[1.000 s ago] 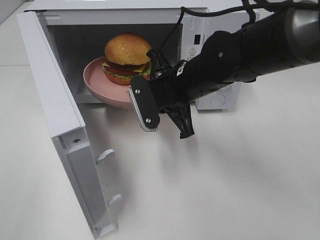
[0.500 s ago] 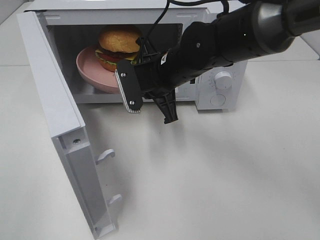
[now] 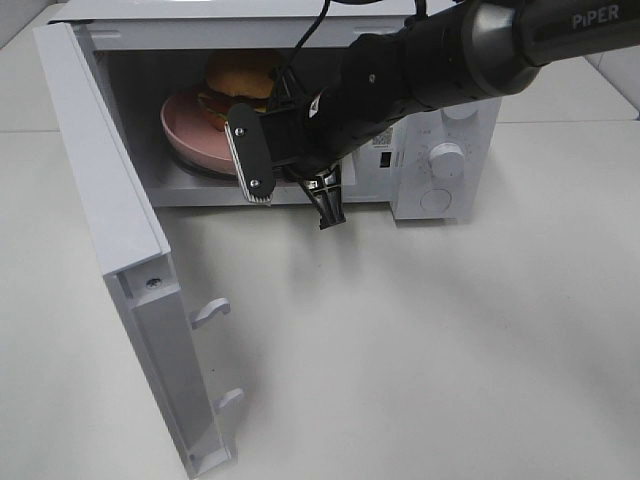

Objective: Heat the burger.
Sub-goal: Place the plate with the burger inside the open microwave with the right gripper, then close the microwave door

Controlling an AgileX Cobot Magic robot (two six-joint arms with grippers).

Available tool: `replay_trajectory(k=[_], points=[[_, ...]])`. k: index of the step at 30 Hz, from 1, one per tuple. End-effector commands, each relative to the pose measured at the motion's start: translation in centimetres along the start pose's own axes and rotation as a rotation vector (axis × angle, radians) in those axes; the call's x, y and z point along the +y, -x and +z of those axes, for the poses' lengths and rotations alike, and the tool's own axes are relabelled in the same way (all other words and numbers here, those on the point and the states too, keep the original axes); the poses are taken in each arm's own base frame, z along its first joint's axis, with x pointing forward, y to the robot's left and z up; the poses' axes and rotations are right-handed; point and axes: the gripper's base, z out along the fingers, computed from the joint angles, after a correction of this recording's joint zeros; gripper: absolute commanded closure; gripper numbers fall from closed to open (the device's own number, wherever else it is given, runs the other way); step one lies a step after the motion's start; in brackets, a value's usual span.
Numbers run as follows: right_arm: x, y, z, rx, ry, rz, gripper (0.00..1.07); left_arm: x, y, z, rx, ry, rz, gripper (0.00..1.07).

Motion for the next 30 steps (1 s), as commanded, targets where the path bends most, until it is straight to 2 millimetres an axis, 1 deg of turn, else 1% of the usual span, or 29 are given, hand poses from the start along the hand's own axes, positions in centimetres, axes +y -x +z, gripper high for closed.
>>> replay_trajectory(k=[1, 3, 7, 9, 10, 12, 13, 14, 15, 16, 17, 18, 19, 20, 21, 22, 23, 27, 30], points=[[-1.74, -0.09, -0.51, 0.008, -0.072, -0.006, 1.06, -0.05, 0.04, -0.14, -0.028, -0.005, -0.003, 0.07], [-2.08, -0.13, 0.06, 0.016, -0.056, 0.032, 1.05, -0.05, 0.04, -0.14, -0.028, -0.005, -0.003, 0.07], [-2.45, -0.11, 0.3, 0.016, -0.064, 0.05, 1.03, -0.05, 0.04, -0.14, -0.028, -0.005, -0.003, 0.07], [-2.58, -0.1, 0.26, 0.015, -0.071, 0.047, 1.01, -0.05, 0.04, -0.14, -0.028, -0.005, -0.003, 0.07], [-2.59, -0.12, 0.26, 0.017, -0.072, 0.041, 0.98, -0.05, 0.04, -0.14, -0.028, -0.005, -0.003, 0.07], [-2.58, -0.13, 0.26, 0.019, -0.071, 0.036, 0.96, -0.05, 0.04, -0.14, -0.028, -0.005, -0.003, 0.07], [-2.55, -0.17, 0.26, 0.024, -0.068, 0.026, 0.92, -0.05, 0.04, -0.14, -0.028, -0.005, -0.003, 0.07], [-2.55, -0.17, 0.26, 0.024, -0.068, 0.026, 0.92, -0.05, 0.04, -0.14, -0.028, -0.005, -0.003, 0.07], [-2.55, -0.17, 0.26, 0.024, -0.068, 0.026, 0.86, -0.05, 0.04, -0.14, -0.028, -0.005, -0.003, 0.07], [-2.55, -0.17, 0.26, 0.024, -0.068, 0.026, 0.86, -0.05, 0.04, -0.14, -0.028, -0.005, -0.003, 0.07], [-2.55, -0.17, 0.26, 0.024, -0.068, 0.026, 0.82, -0.05, 0.04, -0.14, -0.028, -0.005, -0.003, 0.07], [-2.54, -0.13, 0.26, 0.024, -0.067, 0.027, 0.76, -0.05, 0.04, -0.14, -0.028, -0.005, -0.003, 0.07], [-2.54, -0.13, 0.26, 0.024, -0.067, 0.027, 0.76, -0.05, 0.04, -0.14, -0.028, -0.005, -0.003, 0.07], [-2.48, -0.14, 0.26, 0.025, -0.06, 0.027, 0.71, -0.05, 0.04, -0.14, -0.028, -0.005, -0.003, 0.07], [-2.39, -0.15, 0.27, 0.026, -0.05, 0.027, 0.69, -0.05, 0.04, -0.14, -0.028, -0.005, -0.003, 0.07], [-2.39, -0.15, 0.27, 0.026, -0.05, 0.027, 0.69, -0.05, 0.04, -0.14, -0.028, -0.005, -0.003, 0.07], [-2.23, -0.17, 0.23, 0.029, -0.031, 0.028, 0.66, -0.05, 0.04, -0.14, -0.028, -0.005, -0.003, 0.07], [-2.09, -0.19, 0.11, 0.031, -0.014, 0.042, 0.65, -0.05, 0.04, -0.14, -0.028, -0.005, -0.003, 0.07], [-1.63, -0.12, -0.61, 0.027, -0.034, 0.058, 0.65, -0.05, 0.04, -0.14, -0.028, -0.005, -0.003, 0.07]])
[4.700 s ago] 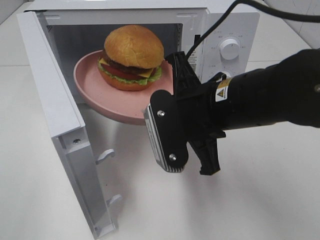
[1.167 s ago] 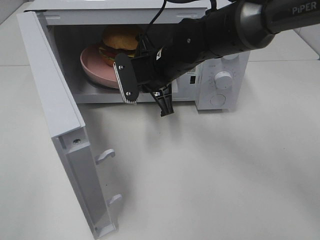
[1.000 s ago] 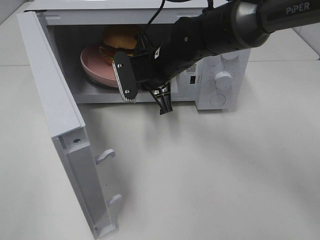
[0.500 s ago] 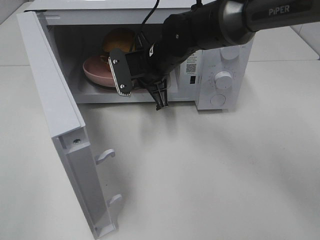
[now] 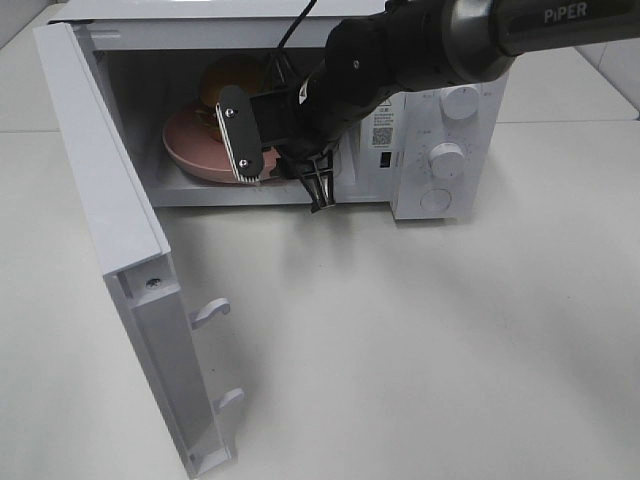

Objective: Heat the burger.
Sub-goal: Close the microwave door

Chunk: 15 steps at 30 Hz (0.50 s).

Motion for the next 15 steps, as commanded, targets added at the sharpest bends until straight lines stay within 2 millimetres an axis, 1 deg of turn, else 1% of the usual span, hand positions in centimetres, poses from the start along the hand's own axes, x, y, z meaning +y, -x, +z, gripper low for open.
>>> replay_trajectory(k=[1, 2, 4, 7, 9, 11, 12, 15], points=[[-0.1, 0.0, -1.3, -0.005, -0.043, 0.008, 0.64, 0.0, 0.0, -0.1, -0.028, -0.005, -0.003, 0.07], [-0.1, 0.0, -1.3, -0.005, -0.043, 0.008, 0.64, 0.0, 0.0, -0.1, -0.028, -0.005, -0.003, 0.07], [0.4, -0.1, -2.3, -0.012, -0.074, 0.008, 0.61, 0.0, 0.0, -0.1, -0.028, -0.005, -0.003, 0.07], [0.5, -0.1, -2.6, -0.014, -0.081, 0.008, 0.6, 0.0, 0.0, -0.1, -0.028, -0.005, -0.003, 0.07], [1.5, -0.2, -3.8, -0.019, -0.102, 0.008, 0.53, 0.0, 0.0, -0.1, -0.028, -0.005, -0.003, 0.07], [1.8, -0.3, -4.1, -0.02, -0.102, 0.008, 0.51, 0.0, 0.0, -0.1, -0.028, -0.005, -0.003, 0.07], [2.4, -0.4, -4.8, -0.02, -0.102, 0.007, 0.48, 0.0, 0.0, -0.1, -0.028, -0.005, -0.003, 0.07], [2.7, -0.4, -5.2, -0.021, -0.104, 0.007, 0.46, 0.0, 0.0, -0.1, -0.028, -0.005, -0.003, 0.07]])
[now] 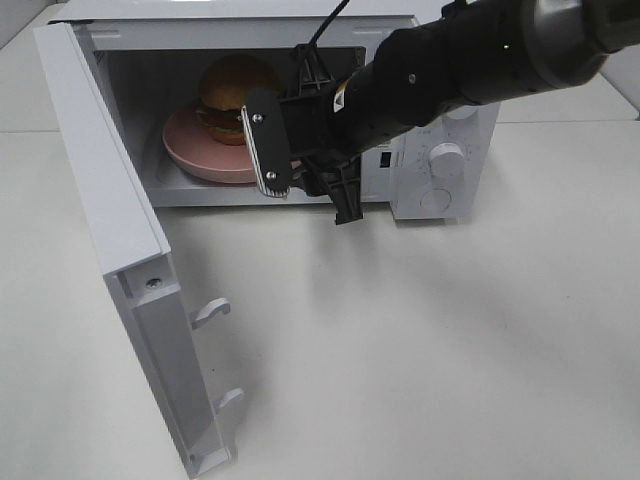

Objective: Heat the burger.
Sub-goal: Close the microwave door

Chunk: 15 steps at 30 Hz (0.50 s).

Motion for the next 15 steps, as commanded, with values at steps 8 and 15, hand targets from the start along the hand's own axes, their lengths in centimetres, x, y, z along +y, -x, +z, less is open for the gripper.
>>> replay_trajectory(k=[8, 15], points=[[1.6, -0.2, -5.6, -0.011, -0.04, 0.13, 0.28, 0.0, 0.0, -0.1, -0.028, -0.005, -0.003, 0.07], [2.8, -0.5, -9.6, -0.028, -0.057, 0.543, 0.29, 0.0, 0.0, -0.1, -0.028, -0.005, -0.003, 0.07]])
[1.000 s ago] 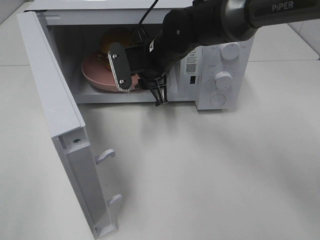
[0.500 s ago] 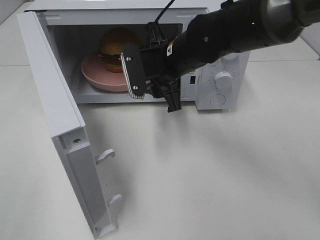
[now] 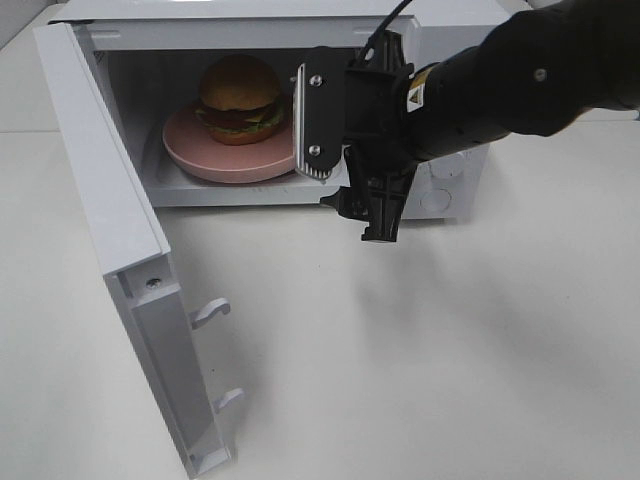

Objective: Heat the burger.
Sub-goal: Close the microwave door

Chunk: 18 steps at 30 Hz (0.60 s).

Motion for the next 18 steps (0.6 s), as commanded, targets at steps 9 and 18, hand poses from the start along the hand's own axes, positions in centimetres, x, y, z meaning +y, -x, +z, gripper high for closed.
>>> replay_trajectory(k=[9, 18], points=[[0.8, -0.6, -5.8, 0.022, 0.013, 0.607, 0.29, 0.0, 0.0, -0.1, -0.028, -0.005, -0.003, 0.07], [2.4, -1.6, -10.1, 0.155, 0.104, 0.776, 0.29, 0.0, 0.0, -0.1, -0.028, -0.005, -0.003, 0.07]])
